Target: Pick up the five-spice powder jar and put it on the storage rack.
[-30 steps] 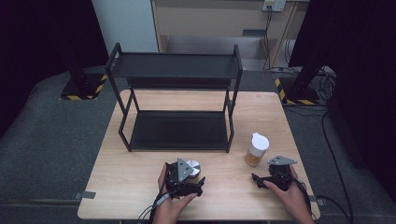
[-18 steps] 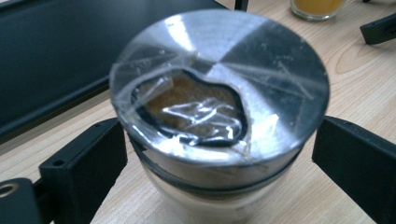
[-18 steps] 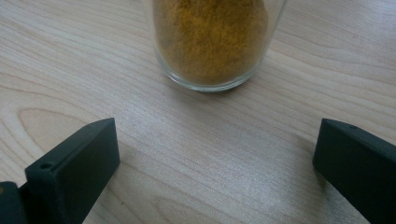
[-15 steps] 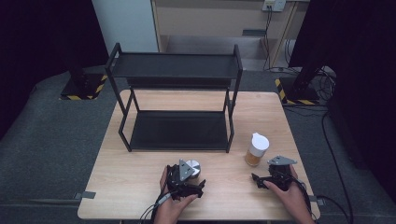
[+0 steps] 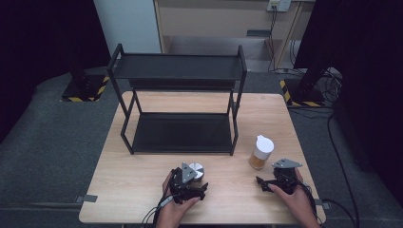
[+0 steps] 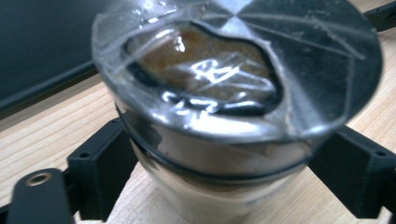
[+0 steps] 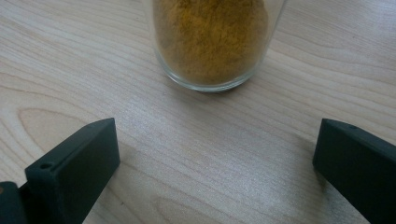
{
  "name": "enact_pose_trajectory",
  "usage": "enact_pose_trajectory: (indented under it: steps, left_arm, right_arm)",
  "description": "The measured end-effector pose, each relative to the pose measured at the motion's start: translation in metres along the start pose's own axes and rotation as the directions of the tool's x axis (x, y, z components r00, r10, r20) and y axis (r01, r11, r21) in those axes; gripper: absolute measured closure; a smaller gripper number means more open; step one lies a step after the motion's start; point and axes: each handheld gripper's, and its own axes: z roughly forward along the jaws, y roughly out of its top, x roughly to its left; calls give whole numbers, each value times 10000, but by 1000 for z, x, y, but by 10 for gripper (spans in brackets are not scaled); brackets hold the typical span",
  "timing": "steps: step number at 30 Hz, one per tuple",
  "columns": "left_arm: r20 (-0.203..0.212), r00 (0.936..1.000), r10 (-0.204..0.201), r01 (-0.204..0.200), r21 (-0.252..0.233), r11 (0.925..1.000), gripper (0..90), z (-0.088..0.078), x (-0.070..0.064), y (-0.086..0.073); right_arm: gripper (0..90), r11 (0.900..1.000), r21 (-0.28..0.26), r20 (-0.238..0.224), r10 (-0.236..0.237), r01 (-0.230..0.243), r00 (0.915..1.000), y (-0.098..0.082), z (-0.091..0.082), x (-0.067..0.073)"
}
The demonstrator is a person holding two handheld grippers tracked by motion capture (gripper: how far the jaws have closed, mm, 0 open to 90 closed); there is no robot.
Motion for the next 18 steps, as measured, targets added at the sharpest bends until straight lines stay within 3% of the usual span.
enact_pose_trajectory:
  steps: [18]
  left_arm:
    - [16,9999,169,-169,15,9999,267,4,3,-2]
  right_arm:
    - [15,10000,0,-4,1,-1,10000,0,0,0]
